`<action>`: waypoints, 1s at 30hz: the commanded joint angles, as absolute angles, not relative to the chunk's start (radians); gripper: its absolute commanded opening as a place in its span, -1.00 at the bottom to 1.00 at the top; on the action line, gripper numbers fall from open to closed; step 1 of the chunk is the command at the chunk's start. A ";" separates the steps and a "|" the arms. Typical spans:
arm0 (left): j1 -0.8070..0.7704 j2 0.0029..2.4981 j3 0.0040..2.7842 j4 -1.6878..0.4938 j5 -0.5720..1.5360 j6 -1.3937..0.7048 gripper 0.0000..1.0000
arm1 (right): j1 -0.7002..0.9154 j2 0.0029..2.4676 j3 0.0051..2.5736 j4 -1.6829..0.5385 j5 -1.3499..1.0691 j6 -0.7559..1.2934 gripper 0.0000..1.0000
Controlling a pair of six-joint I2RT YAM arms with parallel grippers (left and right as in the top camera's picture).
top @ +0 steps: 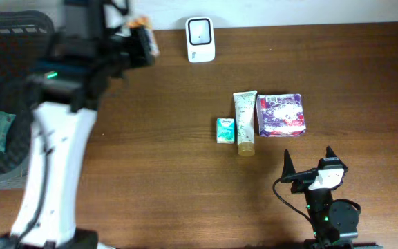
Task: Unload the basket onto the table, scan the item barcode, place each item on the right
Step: 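Lift the orange pack up to the scanner window, then place the orange pack left of the green pack and withdraw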
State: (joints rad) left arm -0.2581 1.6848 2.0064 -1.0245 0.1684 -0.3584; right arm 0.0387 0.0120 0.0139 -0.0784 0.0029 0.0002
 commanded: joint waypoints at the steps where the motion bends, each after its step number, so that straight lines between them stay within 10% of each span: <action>1: -0.353 1.836 1.980 -1.085 0.073 -0.347 -1.00 | 0.032 0.006 0.006 -0.081 0.009 0.000 0.97; 9: -0.481 2.157 1.980 -1.156 0.070 -0.427 -1.00 | 0.032 0.006 0.006 -0.081 0.009 0.000 0.97; 14: -0.517 2.221 1.980 -1.192 0.070 -0.426 -0.64 | 0.032 0.006 0.006 -0.081 0.009 0.000 0.97; 17: -0.511 2.220 1.989 -1.197 0.070 -0.412 0.29 | 0.032 0.006 0.006 -0.081 0.009 0.000 0.97; 23: -0.366 2.202 2.442 -1.447 0.059 -0.310 0.37 | 0.032 0.006 0.006 -0.081 0.009 0.000 0.97; 26: -0.258 2.199 2.775 -1.559 -0.043 -0.297 0.94 | 0.032 0.006 0.006 -0.081 0.009 0.000 0.97; 30: -0.030 2.199 3.049 -1.555 -0.213 -0.297 0.98 | 0.032 0.006 0.006 -0.081 0.009 0.000 0.97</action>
State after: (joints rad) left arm -0.1612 2.2074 2.9368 -1.5669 -0.0589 -0.3138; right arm 0.0387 0.0120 0.0135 -0.0780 0.0029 -0.0002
